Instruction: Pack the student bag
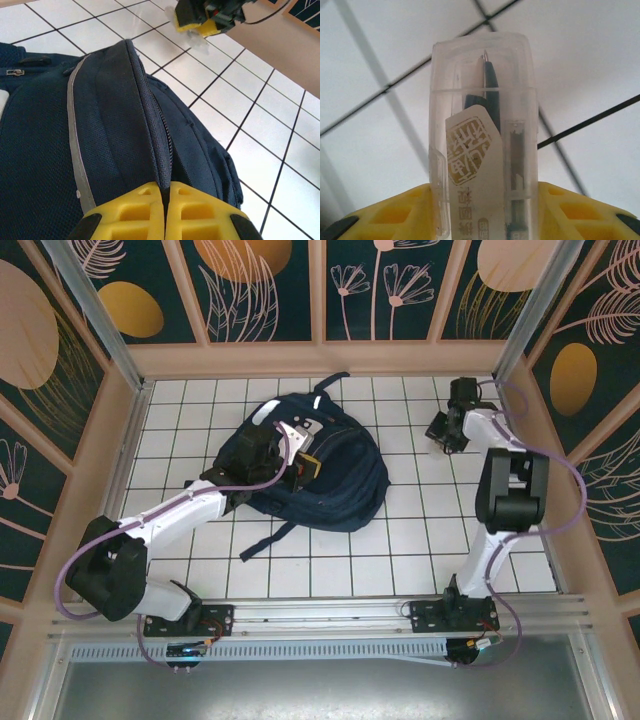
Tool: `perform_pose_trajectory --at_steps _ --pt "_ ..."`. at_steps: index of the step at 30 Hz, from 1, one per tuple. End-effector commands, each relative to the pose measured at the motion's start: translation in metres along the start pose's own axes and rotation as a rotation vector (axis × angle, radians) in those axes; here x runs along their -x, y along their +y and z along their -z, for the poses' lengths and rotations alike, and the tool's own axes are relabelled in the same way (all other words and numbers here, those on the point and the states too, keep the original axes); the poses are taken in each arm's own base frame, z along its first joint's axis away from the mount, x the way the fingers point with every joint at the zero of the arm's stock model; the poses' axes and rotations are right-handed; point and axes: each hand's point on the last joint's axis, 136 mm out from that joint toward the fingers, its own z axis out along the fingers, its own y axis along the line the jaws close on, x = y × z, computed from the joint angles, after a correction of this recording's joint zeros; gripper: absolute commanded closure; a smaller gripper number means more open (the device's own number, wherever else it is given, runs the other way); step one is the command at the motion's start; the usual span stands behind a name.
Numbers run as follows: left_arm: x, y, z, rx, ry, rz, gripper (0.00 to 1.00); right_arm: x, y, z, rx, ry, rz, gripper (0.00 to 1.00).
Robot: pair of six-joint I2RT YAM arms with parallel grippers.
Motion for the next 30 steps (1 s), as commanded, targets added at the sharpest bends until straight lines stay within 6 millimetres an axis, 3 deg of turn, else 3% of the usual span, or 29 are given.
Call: perform_pose_trajectory --at_steps 1,8,11,15,19,23,27,30 --pt "0.043 -0.004 0.011 0.0 -0.148 -0.05 1.0 -0.018 0.058 0.042 0.216 -0.014 -0.022 0.55" --pt "0.058 -0.008 0.012 -0.021 -0.203 -0.037 1.0 -0.103 0.134 0.106 0.511 0.177 -0.125 0.55" --pt "0.055 -0.015 0.005 -0.083 -0.179 -0.029 1.0 -0.137 0.157 0.122 0.602 0.29 -0.174 0.55" --pt "0.053 -0.016 0.003 -0.1 -0.197 -0.012 1.0 -0.166 0.196 0.135 0.7 0.391 -0.17 0.56" --pt "0.057 -0.018 0.005 -0.108 -0.206 -0.026 1.0 -0.175 0.219 0.127 0.703 0.412 -0.192 0.51" --pt "0.062 -0.017 0.007 -0.094 -0.215 -0.033 1.0 -0.167 0.222 0.121 0.689 0.352 -0.32 0.49" --pt "0.061 -0.016 0.007 -0.088 -0.23 -0.029 1.0 -0.16 0.217 0.113 0.66 0.297 -0.355 0.27" --pt "0.059 -0.016 0.007 -0.093 -0.229 -0.021 1.0 -0.158 0.215 0.112 0.642 0.289 -0.327 0.21"
